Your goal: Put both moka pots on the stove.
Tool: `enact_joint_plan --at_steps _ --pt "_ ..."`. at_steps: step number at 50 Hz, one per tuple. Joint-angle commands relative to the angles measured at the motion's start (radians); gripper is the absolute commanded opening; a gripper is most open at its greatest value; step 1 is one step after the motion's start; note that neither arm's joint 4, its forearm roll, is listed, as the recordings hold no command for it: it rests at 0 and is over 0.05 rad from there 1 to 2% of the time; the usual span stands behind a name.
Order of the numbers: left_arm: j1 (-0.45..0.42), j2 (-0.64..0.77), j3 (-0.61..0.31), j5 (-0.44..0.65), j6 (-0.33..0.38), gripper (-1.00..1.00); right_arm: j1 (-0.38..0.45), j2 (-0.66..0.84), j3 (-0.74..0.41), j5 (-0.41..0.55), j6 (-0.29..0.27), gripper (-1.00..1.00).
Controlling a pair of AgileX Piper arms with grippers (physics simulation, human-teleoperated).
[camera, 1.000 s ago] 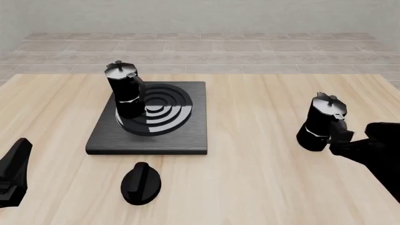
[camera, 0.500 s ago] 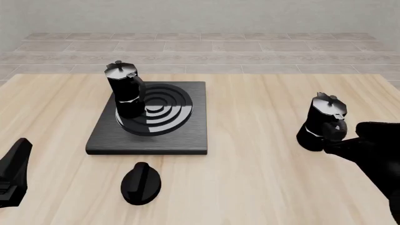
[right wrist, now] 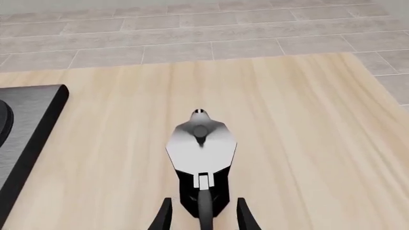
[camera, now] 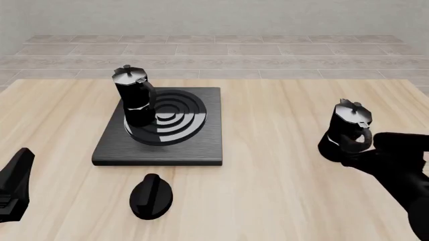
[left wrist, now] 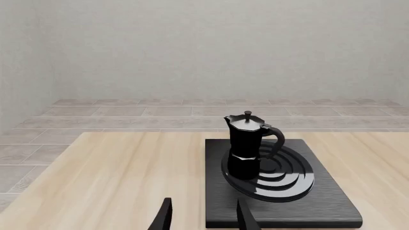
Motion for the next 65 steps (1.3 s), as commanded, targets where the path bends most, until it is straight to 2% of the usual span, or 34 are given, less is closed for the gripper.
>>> enact_joint_plan --at_steps 1,11,12,35,44,56,65 --pt "0.000 0.000 0.000 0.000 0.000 1.00 0.005 0.022 -0.023 -0.005 -0.001 1.00" --pt "0.000 0.000 0.000 0.000 0.000 1.00 0.008 0.047 -0.022 -0.031 0.003 1.00" --pt "0.000 0.000 0.000 0.000 0.000 1.00 0.010 0.039 -0.019 -0.030 0.003 -1.00" --pt "0.000 0.000 0.000 0.000 0.000 1.00 0.043 -0.024 0.003 -0.041 -0.006 -1.00" --pt "0.000 0.000 0.000 0.000 0.000 1.00 0.071 -0.126 -0.003 -0.033 -0.010 -1.00" --pt "0.000 0.000 0.000 0.000 0.000 1.00 0.143 -0.249 -0.040 -0.021 -0.049 -1.00" --pt "0.000 0.000 0.000 0.000 0.000 1.00 0.231 -0.251 -0.099 -0.039 -0.067 -1.00"
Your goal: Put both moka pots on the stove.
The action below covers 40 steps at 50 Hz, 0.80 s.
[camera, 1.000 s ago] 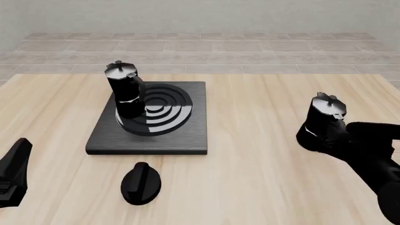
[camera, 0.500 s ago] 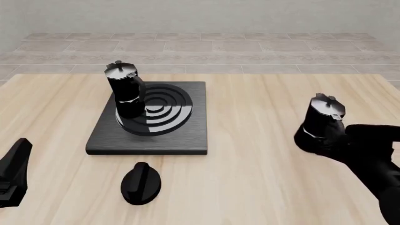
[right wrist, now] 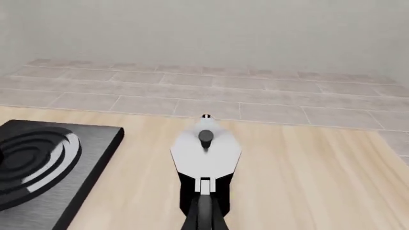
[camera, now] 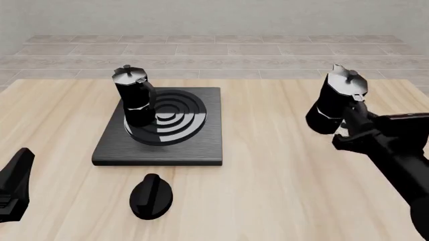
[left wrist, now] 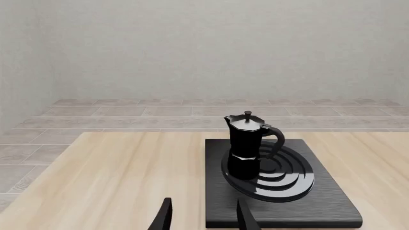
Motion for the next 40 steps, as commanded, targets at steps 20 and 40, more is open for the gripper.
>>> enact_joint_plan --at_steps 20,40 --pt "0.000 0.000 0.000 0.000 0.000 1.00 0.233 0.147 -0.254 -0.084 -0.051 -1.00" --pt "0.000 0.000 0.000 0.000 0.000 1.00 0.340 0.306 -0.459 -0.052 -0.040 -1.00"
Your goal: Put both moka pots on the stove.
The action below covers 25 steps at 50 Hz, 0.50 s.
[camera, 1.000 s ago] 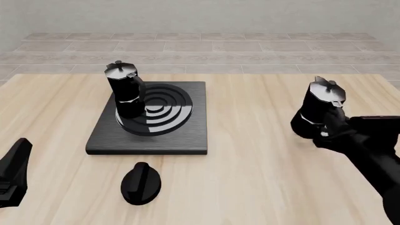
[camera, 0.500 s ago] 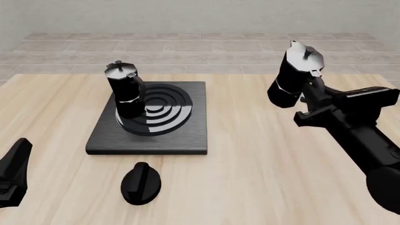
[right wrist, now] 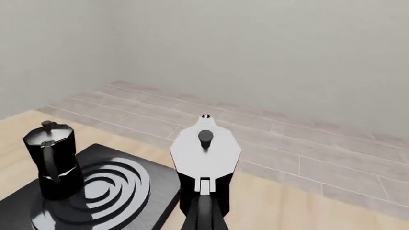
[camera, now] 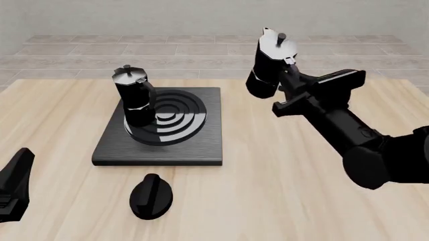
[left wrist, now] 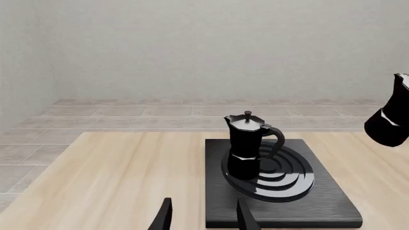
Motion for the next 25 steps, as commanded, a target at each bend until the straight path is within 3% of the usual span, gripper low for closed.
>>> enact_joint_plan --at_steps 1,3,25 --pt "0.000 0.000 0.000 0.000 0.000 1.00 0.053 0.069 -0.135 0.007 0.015 -1.00" --pt "0.000 0.000 0.000 0.000 0.000 1.00 0.059 0.085 -0.161 0.023 0.054 -1.00" --pt "0.000 0.000 0.000 0.000 0.000 1.00 0.143 0.193 -0.292 0.038 0.053 -1.00"
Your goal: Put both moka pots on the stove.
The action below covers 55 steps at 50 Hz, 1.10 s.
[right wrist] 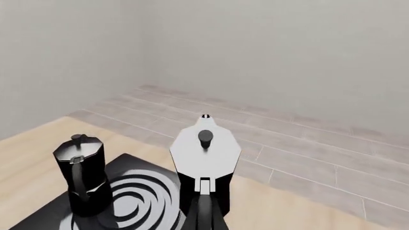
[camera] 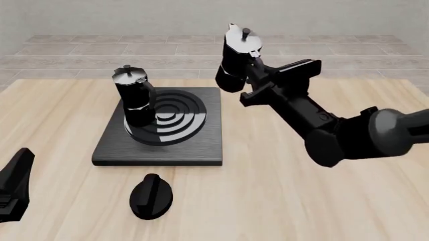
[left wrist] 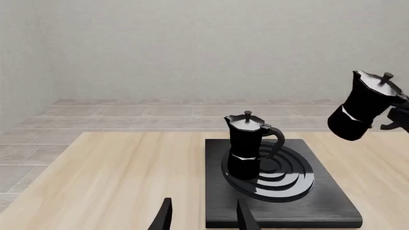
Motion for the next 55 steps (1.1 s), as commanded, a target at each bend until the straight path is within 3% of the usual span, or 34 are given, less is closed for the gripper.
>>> enact_joint_plan --at_steps 1,23,55 --pt "0.000 0.000 0.000 0.000 0.000 1.00 0.042 0.027 -0.085 0.005 0.011 -1.00" --pt "0.000 0.000 0.000 0.000 0.000 1.00 0.103 0.077 -0.143 0.043 0.023 -1.00" --pt "0.000 0.000 0.000 0.000 0.000 1.00 0.169 0.187 -0.252 0.093 -0.022 -1.00"
